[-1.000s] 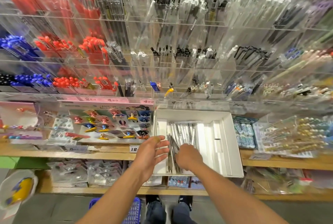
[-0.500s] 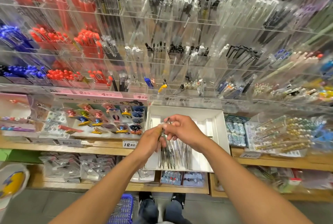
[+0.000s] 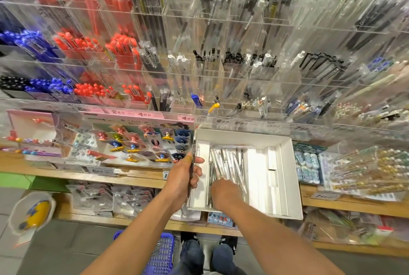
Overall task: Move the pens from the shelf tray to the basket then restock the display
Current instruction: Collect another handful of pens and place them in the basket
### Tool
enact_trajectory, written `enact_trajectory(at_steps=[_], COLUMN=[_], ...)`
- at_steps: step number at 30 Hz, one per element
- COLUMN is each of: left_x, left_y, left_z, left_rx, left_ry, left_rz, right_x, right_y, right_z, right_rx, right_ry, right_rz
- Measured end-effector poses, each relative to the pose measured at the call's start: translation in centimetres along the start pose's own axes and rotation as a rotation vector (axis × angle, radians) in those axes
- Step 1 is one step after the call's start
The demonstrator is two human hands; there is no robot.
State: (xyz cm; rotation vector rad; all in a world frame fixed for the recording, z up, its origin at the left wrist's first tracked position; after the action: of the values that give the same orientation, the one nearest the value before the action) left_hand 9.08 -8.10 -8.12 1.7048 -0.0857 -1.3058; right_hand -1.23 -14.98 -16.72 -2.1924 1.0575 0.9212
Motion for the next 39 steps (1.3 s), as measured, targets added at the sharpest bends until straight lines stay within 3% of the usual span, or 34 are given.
enact_trajectory(at_steps=[24, 34, 39], left_x=[-0.2, -0.3, -0.9], left_y=[0.2, 2.2, 4.2], left_z=[-0.3, 0.6, 2.1], left_rx=[0.011, 0.145, 0.378], left_ry=[0.039, 0.008, -0.017], left_rz=[-0.030, 0.081, 0.229], right_x=[0.5, -5.2, -7.5], right_y=[1.8, 2.2, 0.0], right_z=[0.6, -10.0, -14.2], right_rx=[0.410, 0.451, 0.868], right_ry=[0.067, 0.243, 0.114], right_rz=[0.264, -0.038, -0.323])
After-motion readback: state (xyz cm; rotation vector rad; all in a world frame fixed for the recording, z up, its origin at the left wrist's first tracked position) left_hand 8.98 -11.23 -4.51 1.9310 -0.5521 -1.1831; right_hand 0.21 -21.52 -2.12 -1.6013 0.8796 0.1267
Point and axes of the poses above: each hand's wrist, its own x-axis towards the middle knuckle, its own z-axis out of the palm, y = z × x, the point moved 10 cm from there along x, towards the middle knuckle, and after that the axes turned 15 degrees about x, right-handed, at the moved point
